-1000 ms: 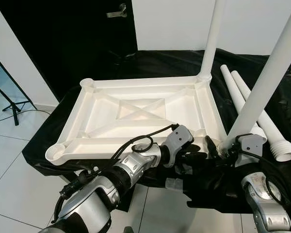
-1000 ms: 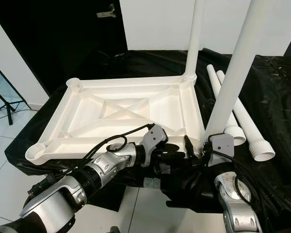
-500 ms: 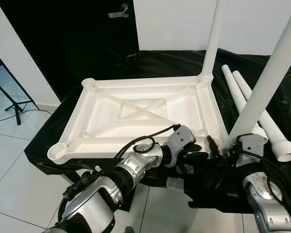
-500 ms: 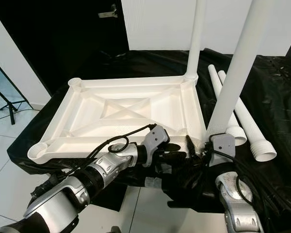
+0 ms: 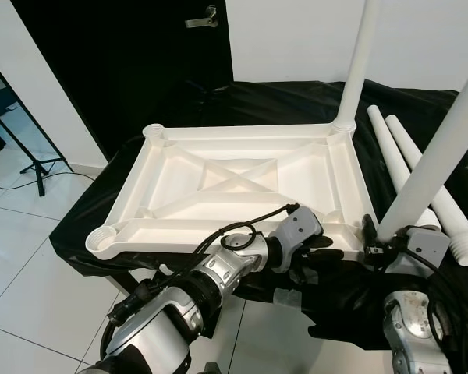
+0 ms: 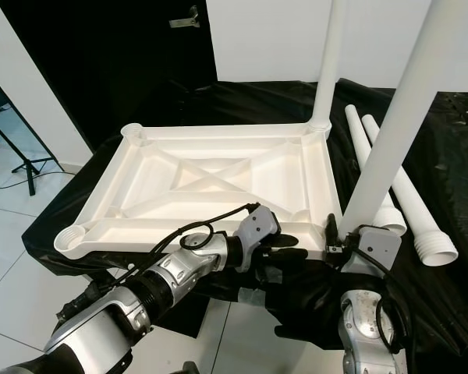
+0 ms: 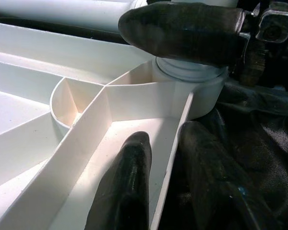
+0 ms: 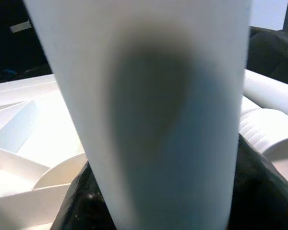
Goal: Building children table
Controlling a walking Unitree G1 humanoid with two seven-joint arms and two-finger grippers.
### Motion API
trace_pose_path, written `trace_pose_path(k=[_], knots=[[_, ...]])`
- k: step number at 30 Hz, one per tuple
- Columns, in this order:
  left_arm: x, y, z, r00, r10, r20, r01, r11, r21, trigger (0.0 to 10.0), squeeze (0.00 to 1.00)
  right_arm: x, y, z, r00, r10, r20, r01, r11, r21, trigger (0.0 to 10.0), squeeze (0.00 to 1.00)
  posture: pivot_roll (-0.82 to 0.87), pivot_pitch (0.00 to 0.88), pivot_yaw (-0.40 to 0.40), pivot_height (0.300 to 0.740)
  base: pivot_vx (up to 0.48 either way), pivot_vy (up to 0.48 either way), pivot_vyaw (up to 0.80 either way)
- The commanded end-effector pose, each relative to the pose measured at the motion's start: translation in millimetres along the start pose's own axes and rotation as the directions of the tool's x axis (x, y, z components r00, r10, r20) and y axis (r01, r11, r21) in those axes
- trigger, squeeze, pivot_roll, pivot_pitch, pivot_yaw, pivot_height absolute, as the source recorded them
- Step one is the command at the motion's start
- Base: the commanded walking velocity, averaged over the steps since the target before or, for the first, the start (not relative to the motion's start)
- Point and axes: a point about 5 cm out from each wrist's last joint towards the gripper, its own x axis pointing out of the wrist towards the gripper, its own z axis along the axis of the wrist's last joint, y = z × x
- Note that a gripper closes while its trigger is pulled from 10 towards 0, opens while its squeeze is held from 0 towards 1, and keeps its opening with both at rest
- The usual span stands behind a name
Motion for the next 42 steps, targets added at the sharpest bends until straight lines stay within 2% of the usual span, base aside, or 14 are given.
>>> trace_pose_path(k=[1, 6, 7, 9, 10, 16, 17, 18, 22, 26, 33, 34, 35, 42], knots=[[-2.9, -16.2, -7.1, 0.959, -0.282, -0.027, 0.282, 0.959, -0.008, 10.0, 0.17, -1.1, -0.2, -6.5, 0.999, -0.022, -0.027, 0.023, 0.999, 0.046, 0.0, 0.00, 0.05, 0.000, 0.089, 0.740, 0.000, 0.000, 0.00], [-4.5, -15.5, -8.1, 0.961, -0.274, -0.028, 0.274, 0.962, -0.010, 10.0, 0.17, -1.3, 8.8, -5.4, 1.000, 0.019, -0.017, -0.018, 0.998, 0.062, 0.0, 0.00, 0.06, 0.000, 0.088, 0.740, 0.000, 0.000, 0.00], [-5.0, -15.5, -8.6, 0.962, -0.272, -0.029, 0.271, 0.962, -0.010, 10.0, 0.17, -0.7, 12.3, -5.8, 0.998, 0.061, -0.020, -0.059, 0.996, 0.061, 5.5, 0.00, 0.05, 0.000, 0.089, 0.740, 0.000, 0.000, 0.00], [-5.2, -15.5, -9.1, 0.962, -0.270, -0.029, 0.270, 0.963, -0.011, 10.0, 0.17, -0.6, 15.1, -6.4, 0.996, 0.084, -0.022, -0.082, 0.995, 0.058, 5.5, 0.00, 0.05, 0.000, 0.089, 0.740, 0.000, 0.000, 0.00], [-5.5, -15.7, -10.0, 0.963, -0.268, -0.031, 0.268, 0.963, -0.011, 10.0, 0.17, -1.0, 19.7, -4.8, 0.991, 0.134, -0.010, -0.133, 0.989, 0.066, 10.0, 1.00, 0.05, 0.000, 0.090, 0.740, 0.000, 0.000, 0.00], [-5.2, -16.2, -11.1, 0.965, -0.260, -0.028, 0.260, 0.966, -0.014, 10.0, 0.17, -0.2, 29.3, 1.3, 0.949, 0.314, 0.009, -0.314, 0.949, 0.008, 10.0, 1.00, 0.05, 0.000, 0.090, 0.740, 0.000, 0.000, 0.00], [-4.8, -16.3, -11.2, 0.966, -0.257, -0.026, 0.257, 0.966, -0.015, 10.0, 0.17, 0.7, 29.6, 3.0, 0.927, 0.375, 0.004, -0.375, 0.926, -0.036, 10.0, 0.44, 0.05, 0.000, 0.090, 0.740, 0.000, 0.000, 0.00], [-3.8, -16.7, -11.0, 0.967, -0.256, -0.023, 0.255, 0.967, -0.017, 10.0, 0.17, 1.4, 26.8, 2.9, 0.898, 0.439, -0.023, -0.440, 0.895, -0.079, 10.0, 0.00, 0.03, 0.000, 0.090, 0.740, 0.000, 0.000, 0.00], [-2.9, -16.8, -10.6, 0.967, -0.255, -0.021, 0.254, 0.967, -0.017, 10.0, 0.17, 0.9, 20.0, 3.3, 0.871, 0.488, -0.053, -0.491, 0.864, -0.110, 10.0, 0.00, 0.02, 0.000, 0.092, 0.740, 0.000, 0.000, 0.00], [-2.7, -15.4, -10.1, 0.968, -0.249, -0.021, 0.249, 0.968, -0.015, 10.0, 0.17, -5.7, -6.1, 3.8, 0.802, 0.578, -0.152, -0.597, 0.783, -0.174, 10.0, 0.00, 0.02, 0.000, 0.086, 0.740, 0.000, 0.000, 0.00], [-3.0, -14.5, -9.9, 0.970, -0.242, -0.021, 0.242, 0.970, -0.014, 10.0, 0.17, -5.6, -15.8, -0.1, 0.806, 0.561, -0.189, -0.591, 0.781, -0.200, 10.0, 0.00, 0.02, 0.000, 0.086, 0.740, 0.000, 0.000, 0.00], [-3.3, -14.6, -10.1, 0.970, -0.242, -0.020, 0.242, 0.970, -0.014, 10.0, 0.17, -5.2, -19.4, -0.6, 0.810, 0.552, -0.199, -0.585, 0.782, -0.214, 7.5, 0.00, 0.02, 0.000, 0.086, 0.740, 0.000, 0.000, 0.00], [-3.7, -15.3, -10.6, 0.970, -0.244, -0.018, 0.244, 0.970, -0.015, 10.0, 0.17, -4.6, -23.4, -0.3, 0.807, 0.551, -0.215, -0.590, 0.770, -0.241, 0.0, 0.00, 0.02, 0.000, 0.086, 0.740, 0.000, 0.000, 0.00], [-3.5, -16.1, -11.8, 0.969, -0.245, -0.025, 0.245, 0.970, -0.014, 10.0, 0.17, -7.5, -21.6, -3.1, 0.791, 0.561, -0.243, -0.604, 0.778, -0.172, 0.0, 0.00, 0.03, 0.000, 0.086, 0.740, 0.000, 0.000, 0.00]])
